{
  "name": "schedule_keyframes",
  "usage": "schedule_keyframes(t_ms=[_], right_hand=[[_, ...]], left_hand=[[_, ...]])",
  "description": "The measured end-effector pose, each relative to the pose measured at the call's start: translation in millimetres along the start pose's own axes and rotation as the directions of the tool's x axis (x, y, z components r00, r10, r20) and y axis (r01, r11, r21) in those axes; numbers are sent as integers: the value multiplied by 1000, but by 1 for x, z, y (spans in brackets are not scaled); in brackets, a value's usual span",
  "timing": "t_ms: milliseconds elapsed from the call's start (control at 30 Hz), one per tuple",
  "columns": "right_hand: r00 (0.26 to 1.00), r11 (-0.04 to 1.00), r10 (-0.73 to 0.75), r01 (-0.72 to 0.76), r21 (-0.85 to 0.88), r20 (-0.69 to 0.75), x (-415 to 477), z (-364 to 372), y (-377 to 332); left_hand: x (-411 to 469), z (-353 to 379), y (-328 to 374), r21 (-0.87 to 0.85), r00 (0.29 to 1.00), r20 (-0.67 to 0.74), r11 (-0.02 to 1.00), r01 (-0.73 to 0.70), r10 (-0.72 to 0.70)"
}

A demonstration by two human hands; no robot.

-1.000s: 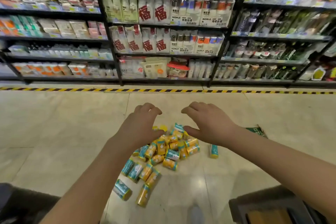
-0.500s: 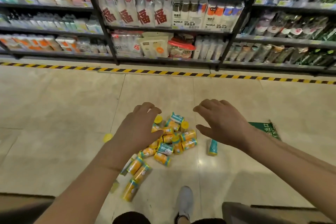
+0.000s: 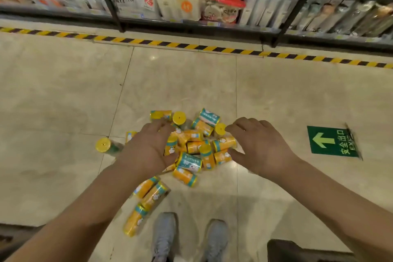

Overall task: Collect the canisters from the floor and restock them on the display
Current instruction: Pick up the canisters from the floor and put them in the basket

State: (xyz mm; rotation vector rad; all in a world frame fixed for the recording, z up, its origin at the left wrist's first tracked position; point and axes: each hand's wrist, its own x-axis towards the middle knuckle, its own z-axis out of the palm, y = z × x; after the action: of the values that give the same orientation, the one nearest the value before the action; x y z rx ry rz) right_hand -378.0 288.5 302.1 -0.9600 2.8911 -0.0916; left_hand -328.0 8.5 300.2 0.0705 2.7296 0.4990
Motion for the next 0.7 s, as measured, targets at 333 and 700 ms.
schedule_keyframes(t_ms=[333,700], right_hand=[[995,999,-27,30,-32,100,39,203,18],[983,997,-69,60,56,169,59,353,39]], left_hand=[[79,169,-70,94,990,140,996,-8,-6],[133,316,-107,178,959,283,982,-70,17]])
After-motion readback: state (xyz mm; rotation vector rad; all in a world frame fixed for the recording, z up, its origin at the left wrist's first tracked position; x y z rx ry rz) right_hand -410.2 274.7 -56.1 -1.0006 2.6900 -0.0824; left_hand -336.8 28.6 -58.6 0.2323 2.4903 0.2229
